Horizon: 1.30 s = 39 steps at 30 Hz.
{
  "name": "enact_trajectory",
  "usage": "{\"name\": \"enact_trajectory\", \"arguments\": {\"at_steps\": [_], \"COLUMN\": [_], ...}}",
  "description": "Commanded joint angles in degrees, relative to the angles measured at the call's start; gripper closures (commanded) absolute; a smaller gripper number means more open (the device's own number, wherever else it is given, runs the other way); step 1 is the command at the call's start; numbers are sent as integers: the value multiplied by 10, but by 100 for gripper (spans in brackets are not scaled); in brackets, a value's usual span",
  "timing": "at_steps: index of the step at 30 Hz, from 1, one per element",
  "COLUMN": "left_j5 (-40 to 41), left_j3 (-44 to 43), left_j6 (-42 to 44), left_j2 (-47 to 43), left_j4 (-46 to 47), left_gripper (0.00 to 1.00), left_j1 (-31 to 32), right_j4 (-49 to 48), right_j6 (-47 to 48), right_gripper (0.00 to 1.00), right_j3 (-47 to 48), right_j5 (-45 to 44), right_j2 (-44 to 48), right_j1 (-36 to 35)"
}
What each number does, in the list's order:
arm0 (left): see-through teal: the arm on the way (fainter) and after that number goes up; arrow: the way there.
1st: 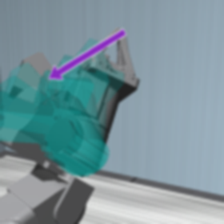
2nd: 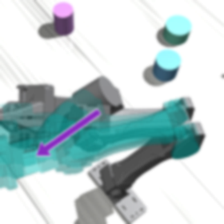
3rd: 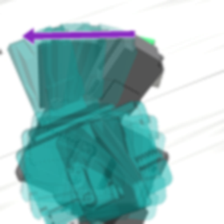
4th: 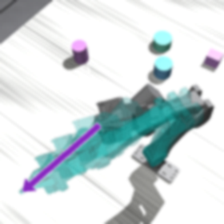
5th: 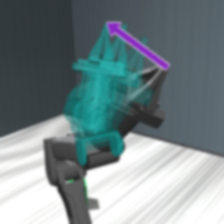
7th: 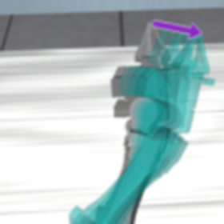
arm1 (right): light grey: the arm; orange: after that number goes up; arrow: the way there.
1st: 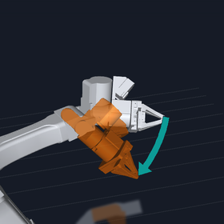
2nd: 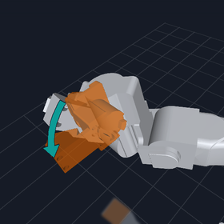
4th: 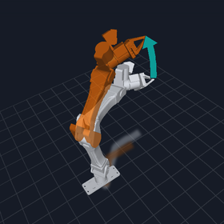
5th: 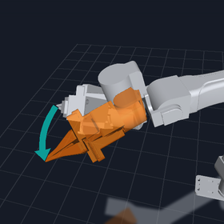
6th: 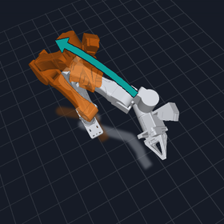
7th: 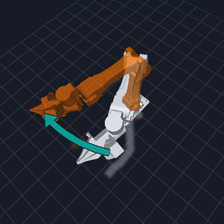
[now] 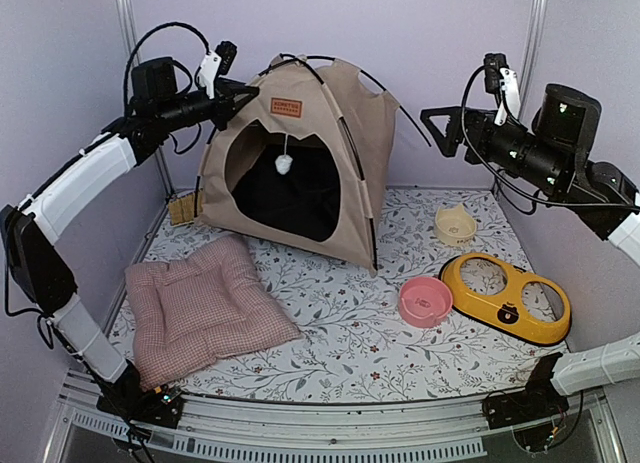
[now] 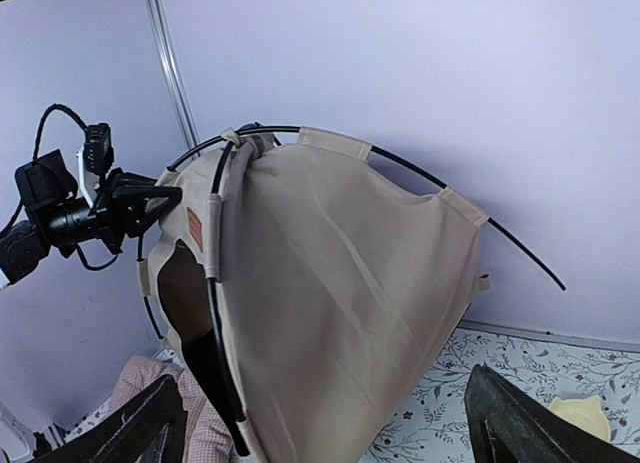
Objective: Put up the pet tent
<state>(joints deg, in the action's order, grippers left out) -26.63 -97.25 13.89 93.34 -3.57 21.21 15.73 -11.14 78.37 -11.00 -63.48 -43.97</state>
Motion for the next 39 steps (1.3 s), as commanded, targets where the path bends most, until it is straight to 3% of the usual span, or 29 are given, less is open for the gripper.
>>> {"name": "enact_trajectory", "arguments": {"at_steps": [1, 12, 19, 27, 31, 39], "left_j5": [-203, -402, -453, -478, -489, -515], "left_j3": [-34, -2, 61, 59, 54, 32], "left_j6": [-1, 8, 27, 53, 50, 28], "left_j2": [-22, -38, -75, -81, -77, -62], "left_j4": [-25, -103, -127, -167, -162, -142], "left_gripper": [100, 100, 100, 100, 100, 100], "left_j1": [-40, -75, -75, -76, -75, -75], "right_j4": [33, 114, 206, 249, 247, 247], "right_j6": [46, 105, 153, 143, 134, 136], "right_gripper": [1, 1, 1, 0, 8, 32], "right_j3": [22, 30, 47, 19, -1, -12], "right_j5": [-12, 156, 236, 267, 333, 344], "right_j2": [15, -5, -21, 1, 4, -22], "right_j1": [13, 51, 51, 51, 51, 51]}}
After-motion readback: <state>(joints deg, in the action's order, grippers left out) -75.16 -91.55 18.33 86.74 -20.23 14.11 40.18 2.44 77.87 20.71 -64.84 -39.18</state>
